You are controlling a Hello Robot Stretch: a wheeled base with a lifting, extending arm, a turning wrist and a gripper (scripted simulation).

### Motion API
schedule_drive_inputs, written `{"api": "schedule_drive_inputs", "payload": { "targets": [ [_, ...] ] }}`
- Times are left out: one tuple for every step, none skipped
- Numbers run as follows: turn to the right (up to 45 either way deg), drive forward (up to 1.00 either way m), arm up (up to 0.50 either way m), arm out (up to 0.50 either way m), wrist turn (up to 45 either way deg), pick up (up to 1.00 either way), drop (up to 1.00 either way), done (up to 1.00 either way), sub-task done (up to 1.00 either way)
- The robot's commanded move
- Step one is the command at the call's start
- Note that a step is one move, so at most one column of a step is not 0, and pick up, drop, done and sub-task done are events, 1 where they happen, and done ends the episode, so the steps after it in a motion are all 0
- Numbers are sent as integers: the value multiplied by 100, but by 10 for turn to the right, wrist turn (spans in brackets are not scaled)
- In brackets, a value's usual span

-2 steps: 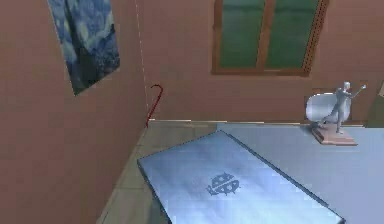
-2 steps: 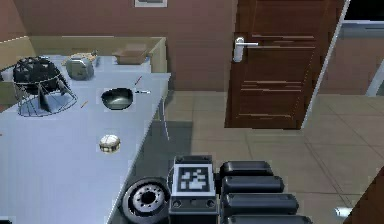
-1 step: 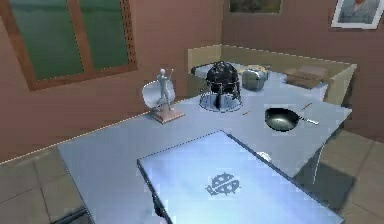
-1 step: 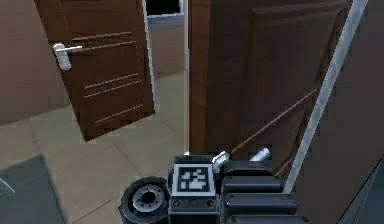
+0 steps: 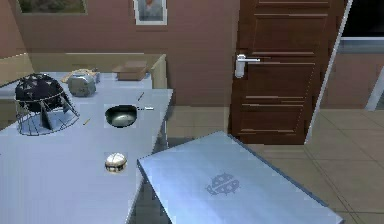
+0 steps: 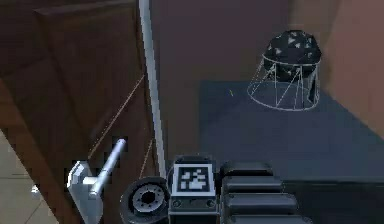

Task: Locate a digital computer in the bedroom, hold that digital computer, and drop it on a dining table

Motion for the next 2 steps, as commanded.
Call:
{"api": "schedule_drive_inputs", "payload": {
  "targets": [
    [0,15,0,0,0,0,0,0,0],
    [-450,0,0,0,0,0,0,0,0]
  ]
}}
